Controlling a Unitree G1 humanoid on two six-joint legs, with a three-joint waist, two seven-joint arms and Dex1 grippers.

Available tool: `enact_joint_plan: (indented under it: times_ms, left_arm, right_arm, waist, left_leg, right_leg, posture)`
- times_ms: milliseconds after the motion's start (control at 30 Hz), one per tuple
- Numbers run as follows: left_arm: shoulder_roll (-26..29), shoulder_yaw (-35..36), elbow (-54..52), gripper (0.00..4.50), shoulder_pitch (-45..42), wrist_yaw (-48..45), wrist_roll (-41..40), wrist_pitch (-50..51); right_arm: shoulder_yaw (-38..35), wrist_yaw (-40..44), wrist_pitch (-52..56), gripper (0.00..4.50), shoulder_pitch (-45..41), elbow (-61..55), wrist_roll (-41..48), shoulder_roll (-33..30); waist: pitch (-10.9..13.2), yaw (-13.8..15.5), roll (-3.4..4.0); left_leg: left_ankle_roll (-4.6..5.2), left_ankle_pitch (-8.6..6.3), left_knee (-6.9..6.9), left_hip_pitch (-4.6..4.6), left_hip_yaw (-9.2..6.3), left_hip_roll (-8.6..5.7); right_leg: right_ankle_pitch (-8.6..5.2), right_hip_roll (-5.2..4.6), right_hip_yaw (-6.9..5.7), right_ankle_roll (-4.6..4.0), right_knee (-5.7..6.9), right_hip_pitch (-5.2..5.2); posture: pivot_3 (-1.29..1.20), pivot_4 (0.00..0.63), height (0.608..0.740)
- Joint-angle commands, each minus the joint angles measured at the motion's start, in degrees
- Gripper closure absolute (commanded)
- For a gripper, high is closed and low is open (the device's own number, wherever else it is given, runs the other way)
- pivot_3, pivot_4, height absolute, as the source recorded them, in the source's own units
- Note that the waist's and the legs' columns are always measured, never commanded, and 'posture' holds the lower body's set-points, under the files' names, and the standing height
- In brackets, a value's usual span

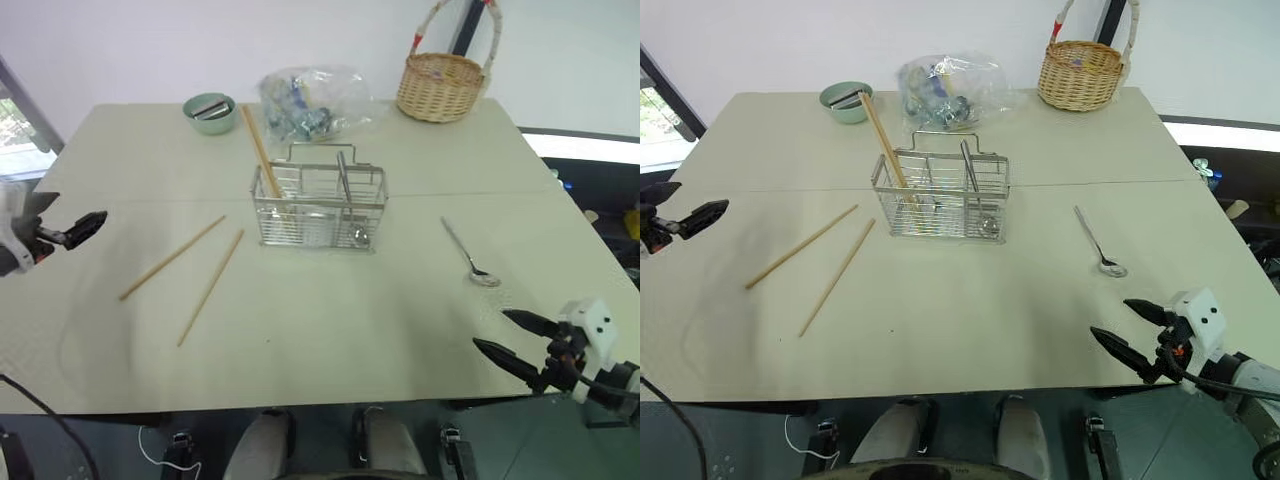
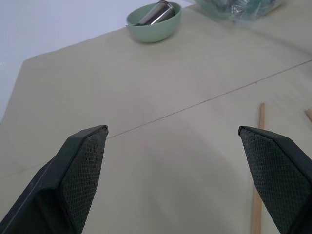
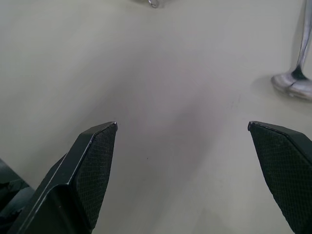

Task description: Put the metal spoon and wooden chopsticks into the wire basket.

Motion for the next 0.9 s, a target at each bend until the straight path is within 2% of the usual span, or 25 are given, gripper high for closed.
enact_joint_plan:
  times_ms: [33, 667, 800, 900]
  left_arm:
    - [0.96, -0.32, -0.04, 0.0, -1.45, -0.54, 0.45, -1.16]
    - [0.5, -0.38, -0.53, 0.0, -2.74, -0.36, -0.38, -0.49]
    - [0.37, 0.05, -6.08, 0.0, -1.92, -0.32, -2.03, 2.15]
    - [0.42, 1.08, -15.79, 0.0, 0.3, -1.68, -6.41, 7.22]
  right_arm:
    - [-2.24, -0.47, -1.07, 0.08, 0.09, -2.02, 0.83, 0.33]
    - [-1.62, -1.12, -1.75, 0.08, -4.79, 0.29, -0.36, -1.65]
    - [-0.38, -2.19, -1.8, 0.08, -10.22, 2.49, -1.91, -3.83]
    - [1.69, -4.61, -0.16, 0.08, -17.56, 5.91, -4.16, -6.68]
  waist:
    - [0.0, -0.01, 0.0]
    - [-0.02, 0.13, -0.03]
    - [-0.02, 0.04, -0.06]
    - [0.0, 0.02, -0.02]
  left_leg:
    - [0.0, 0.0, 0.0, 0.0, 0.0, 0.01]
    - [0.02, 0.01, 0.01, 0.0, -0.01, 0.0]
    - [0.02, 0.01, 0.04, 0.0, 0.0, 0.0]
    - [0.02, 0.01, 0.05, 0.0, 0.01, 0.0]
  right_leg:
    - [0.0, 0.01, 0.0, 0.0, 0.0, 0.0]
    - [0.01, 0.02, 0.0, 0.01, 0.01, 0.01]
    - [0.01, 0.02, 0.0, 0.01, 0.01, 0.02]
    - [0.02, 0.01, 0.0, 0.0, 0.02, 0.01]
  posture:
    - [0.0, 0.15, 0.693]
    - [0.0, 0.15, 0.693]
    - [0.0, 0.15, 0.693]
    - [0.0, 0.15, 0.693]
